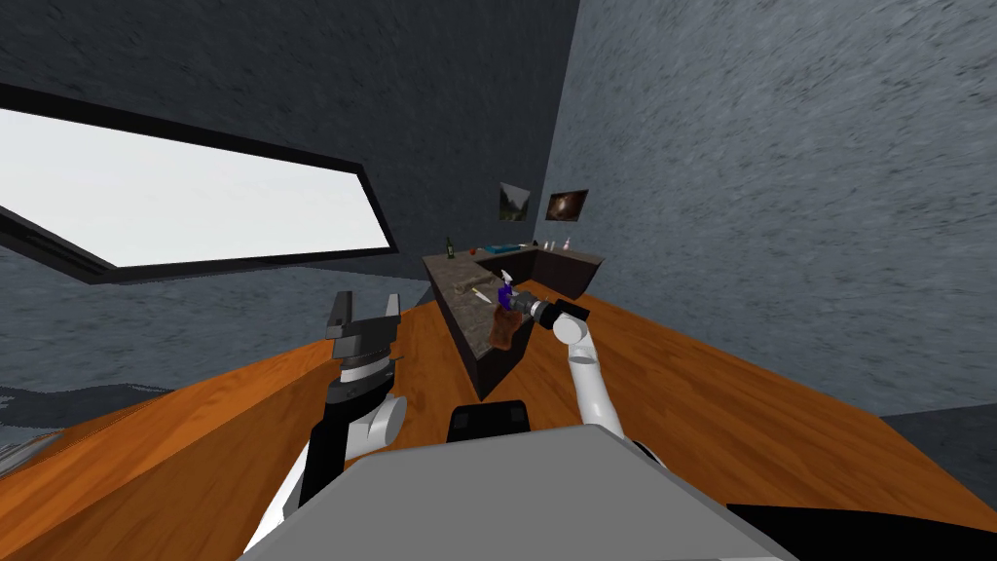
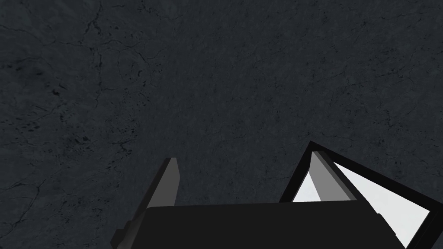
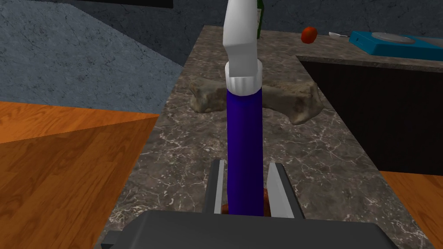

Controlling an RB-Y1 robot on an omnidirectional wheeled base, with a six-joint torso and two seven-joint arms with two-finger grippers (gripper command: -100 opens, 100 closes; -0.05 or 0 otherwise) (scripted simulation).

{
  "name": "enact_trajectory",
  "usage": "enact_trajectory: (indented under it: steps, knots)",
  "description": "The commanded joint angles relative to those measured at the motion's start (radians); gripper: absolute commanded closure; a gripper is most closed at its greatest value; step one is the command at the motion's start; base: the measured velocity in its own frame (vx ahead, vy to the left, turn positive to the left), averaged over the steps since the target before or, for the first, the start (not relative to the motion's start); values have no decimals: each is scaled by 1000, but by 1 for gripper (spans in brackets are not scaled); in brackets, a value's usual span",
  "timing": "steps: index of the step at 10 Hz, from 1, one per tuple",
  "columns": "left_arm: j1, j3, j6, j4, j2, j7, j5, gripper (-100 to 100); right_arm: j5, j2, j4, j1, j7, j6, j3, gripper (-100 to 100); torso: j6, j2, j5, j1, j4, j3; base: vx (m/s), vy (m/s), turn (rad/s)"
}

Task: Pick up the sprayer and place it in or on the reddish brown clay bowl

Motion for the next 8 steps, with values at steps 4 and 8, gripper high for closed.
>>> enact_trajectory:
  steps: [4,8]
  knots:
    - [0,0,0,0,0,0,0,0,0,0,0,0,0,0,0,-100,0,3,1,3,1,2,2,-2,0]
    - [0,0,0,0,0,0,0,0,-10,-21,-73,-3,-54,60,-18,-100,0,2,1,4,1,1,26,14,-33]
